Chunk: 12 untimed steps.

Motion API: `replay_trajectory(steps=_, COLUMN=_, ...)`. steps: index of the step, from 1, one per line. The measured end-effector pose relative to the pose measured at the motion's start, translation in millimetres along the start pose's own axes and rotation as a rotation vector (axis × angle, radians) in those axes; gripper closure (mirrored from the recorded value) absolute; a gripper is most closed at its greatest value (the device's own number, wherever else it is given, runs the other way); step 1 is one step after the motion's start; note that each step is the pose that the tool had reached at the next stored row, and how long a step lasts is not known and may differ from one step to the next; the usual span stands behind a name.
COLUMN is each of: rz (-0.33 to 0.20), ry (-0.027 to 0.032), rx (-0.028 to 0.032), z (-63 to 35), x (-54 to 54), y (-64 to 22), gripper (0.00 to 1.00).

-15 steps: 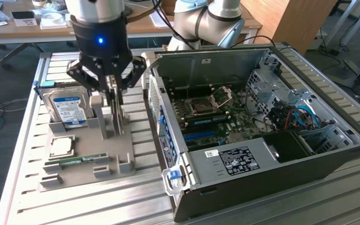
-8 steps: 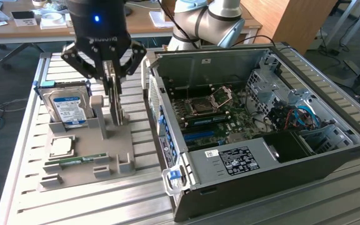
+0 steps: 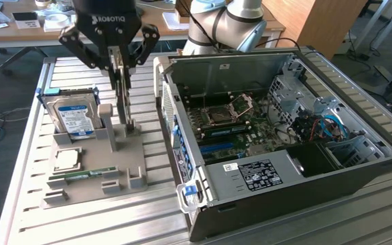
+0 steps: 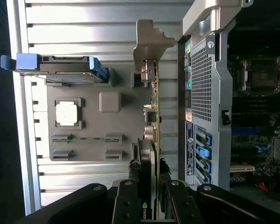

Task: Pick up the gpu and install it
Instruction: 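Pick up the gpu and move the gpu toward the slot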

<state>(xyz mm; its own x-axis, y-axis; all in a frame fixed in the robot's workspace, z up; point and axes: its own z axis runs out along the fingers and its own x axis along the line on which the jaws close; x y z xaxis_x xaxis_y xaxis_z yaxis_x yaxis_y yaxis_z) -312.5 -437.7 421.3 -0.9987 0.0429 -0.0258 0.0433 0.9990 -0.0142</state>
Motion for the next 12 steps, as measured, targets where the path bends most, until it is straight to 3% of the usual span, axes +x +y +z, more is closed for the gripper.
replay_trajectory(steps=6, rz=0.0, ry=-0.0002, rx=0.0037, z=-21.6, x=-0.5, y=-0.1, gripper=0.73)
replay_trajectory(steps=12, rz=0.0, ry=-0.0004, rx=0.0068, z=-25.4, x=-0.6, y=0.0, gripper=0.73)
